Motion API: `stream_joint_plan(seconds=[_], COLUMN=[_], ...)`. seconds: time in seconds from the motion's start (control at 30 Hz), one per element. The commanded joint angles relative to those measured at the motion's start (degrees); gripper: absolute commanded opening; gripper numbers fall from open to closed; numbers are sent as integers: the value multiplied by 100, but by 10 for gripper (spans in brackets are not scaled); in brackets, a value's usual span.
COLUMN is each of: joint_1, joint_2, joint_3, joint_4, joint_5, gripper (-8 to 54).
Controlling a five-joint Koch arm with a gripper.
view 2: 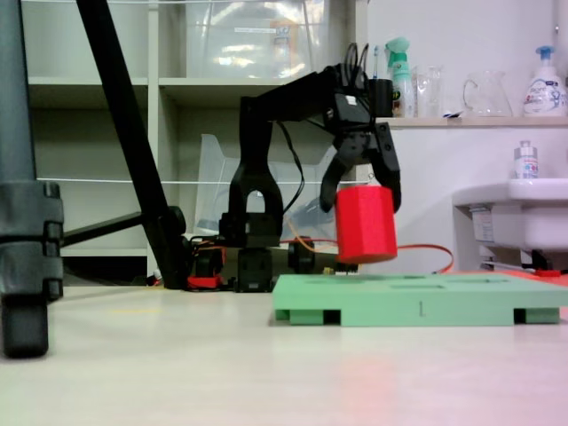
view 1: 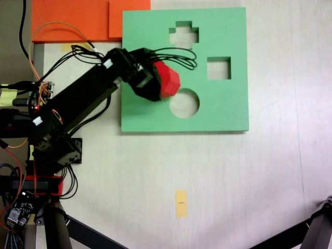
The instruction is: Put the octagonal pillar block into the corresponding hole
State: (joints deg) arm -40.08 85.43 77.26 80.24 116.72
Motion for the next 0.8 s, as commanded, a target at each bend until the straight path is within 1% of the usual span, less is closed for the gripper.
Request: stream_joint_plan(seconds=[0.0,0.17,0.77], joint_1=[-343,-721,-1248], joint_2=[62,-70,-483], joint_3=[-272,-308,-264], joint_4=[-360,-378,-360], joint_5=[123,176,167], gripper=[138,139,141])
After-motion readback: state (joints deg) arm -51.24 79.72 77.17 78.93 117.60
